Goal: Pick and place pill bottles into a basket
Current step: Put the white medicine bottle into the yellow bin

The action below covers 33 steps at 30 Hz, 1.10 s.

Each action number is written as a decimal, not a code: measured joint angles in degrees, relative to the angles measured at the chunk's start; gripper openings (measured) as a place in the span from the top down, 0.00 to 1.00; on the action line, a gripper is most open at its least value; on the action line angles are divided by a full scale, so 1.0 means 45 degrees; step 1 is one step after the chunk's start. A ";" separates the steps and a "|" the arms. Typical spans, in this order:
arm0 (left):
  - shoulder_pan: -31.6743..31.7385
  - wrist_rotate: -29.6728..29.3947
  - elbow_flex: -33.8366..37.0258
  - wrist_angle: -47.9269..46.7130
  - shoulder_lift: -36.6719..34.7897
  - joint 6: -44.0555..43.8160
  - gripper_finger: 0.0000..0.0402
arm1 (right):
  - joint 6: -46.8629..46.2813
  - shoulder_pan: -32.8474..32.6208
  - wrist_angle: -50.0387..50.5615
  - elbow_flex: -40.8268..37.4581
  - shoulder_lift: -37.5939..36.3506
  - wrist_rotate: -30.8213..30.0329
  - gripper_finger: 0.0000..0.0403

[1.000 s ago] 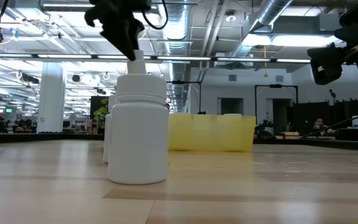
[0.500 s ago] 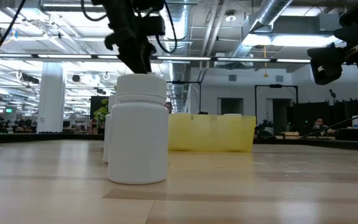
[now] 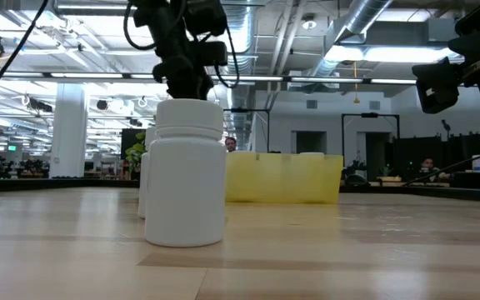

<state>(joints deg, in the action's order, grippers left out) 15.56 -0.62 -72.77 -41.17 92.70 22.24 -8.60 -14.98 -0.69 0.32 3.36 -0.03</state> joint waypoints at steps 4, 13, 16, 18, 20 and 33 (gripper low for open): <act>0.0117 0.0271 0.0005 -0.0027 0.0270 0.0024 0.60 | 0.0000 0.0000 0.0000 -0.0002 0.0002 0.0000 0.44; 0.0172 0.0418 0.0763 0.0603 0.0284 -0.0098 0.60 | 0.0000 0.0000 0.0000 -0.0002 0.0000 0.0000 0.44; 0.0172 0.0624 0.1140 0.0834 0.0284 -0.0404 0.60 | 0.0000 0.0000 0.0000 -0.0002 0.0000 0.0000 0.44; 0.0172 0.0671 0.1331 0.0963 0.0284 -0.0465 0.60 | 0.0000 0.0000 0.0000 -0.0003 0.0000 0.0000 0.44; 0.0172 0.0671 0.1571 0.1278 0.0284 -0.0528 0.60 | 0.0000 0.0000 0.0000 -0.0005 0.0000 0.0000 0.44; 0.0197 0.0710 0.2084 0.2027 0.0543 -0.0641 0.60 | 0.0000 0.0000 0.0000 -0.0001 0.0000 0.0000 0.44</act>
<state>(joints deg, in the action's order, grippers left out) 16.45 2.57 -63.40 -32.05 95.14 19.35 -8.60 -14.98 -0.69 0.31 3.36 -0.03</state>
